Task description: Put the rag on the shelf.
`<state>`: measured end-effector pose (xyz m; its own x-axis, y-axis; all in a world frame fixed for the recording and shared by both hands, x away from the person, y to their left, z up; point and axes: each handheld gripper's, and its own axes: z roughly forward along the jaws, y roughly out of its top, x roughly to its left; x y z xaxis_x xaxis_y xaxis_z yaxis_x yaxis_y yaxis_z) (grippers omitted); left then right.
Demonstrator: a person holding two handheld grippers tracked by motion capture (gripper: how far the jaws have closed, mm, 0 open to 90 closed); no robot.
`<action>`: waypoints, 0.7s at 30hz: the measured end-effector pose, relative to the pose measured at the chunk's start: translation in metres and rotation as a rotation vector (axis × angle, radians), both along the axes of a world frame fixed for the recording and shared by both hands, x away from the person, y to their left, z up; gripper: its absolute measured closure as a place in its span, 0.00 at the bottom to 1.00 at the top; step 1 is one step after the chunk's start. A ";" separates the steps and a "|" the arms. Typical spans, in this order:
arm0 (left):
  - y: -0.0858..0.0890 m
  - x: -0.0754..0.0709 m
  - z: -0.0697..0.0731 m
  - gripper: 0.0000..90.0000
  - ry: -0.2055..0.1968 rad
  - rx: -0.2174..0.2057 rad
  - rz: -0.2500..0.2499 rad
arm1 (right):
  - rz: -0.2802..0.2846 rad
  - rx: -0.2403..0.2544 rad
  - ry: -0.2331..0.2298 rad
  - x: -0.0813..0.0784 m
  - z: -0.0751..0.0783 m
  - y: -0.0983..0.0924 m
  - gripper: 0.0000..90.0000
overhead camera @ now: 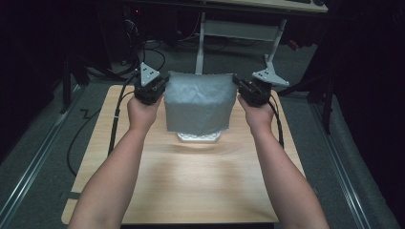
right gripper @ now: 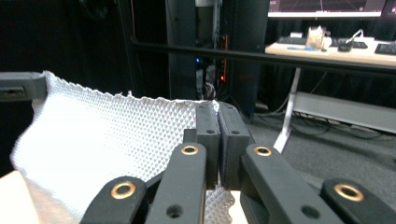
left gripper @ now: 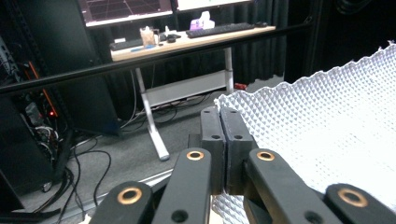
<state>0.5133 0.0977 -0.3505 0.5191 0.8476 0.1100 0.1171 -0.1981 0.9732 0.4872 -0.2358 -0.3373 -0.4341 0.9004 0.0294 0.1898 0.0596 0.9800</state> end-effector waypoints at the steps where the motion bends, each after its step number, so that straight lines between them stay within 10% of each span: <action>1: 0.000 0.007 -0.003 1.00 0.025 0.005 -0.002 | -0.001 -0.007 0.009 0.003 -0.001 0.001 0.99; 9: 0.004 0.036 -0.033 1.00 0.222 -0.006 -0.062 | -0.011 -0.048 0.115 0.029 -0.019 0.001 0.99; 21: 0.004 0.031 -0.083 1.00 0.340 -0.044 -0.113 | 0.006 -0.022 0.234 0.030 -0.071 -0.008 0.99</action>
<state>0.5442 0.1019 -0.4338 0.6108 0.7826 -0.1203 0.4153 -0.1873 0.8902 0.5175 -0.2441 -0.4080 -0.4234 0.8992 0.1106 0.4115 0.0821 0.9077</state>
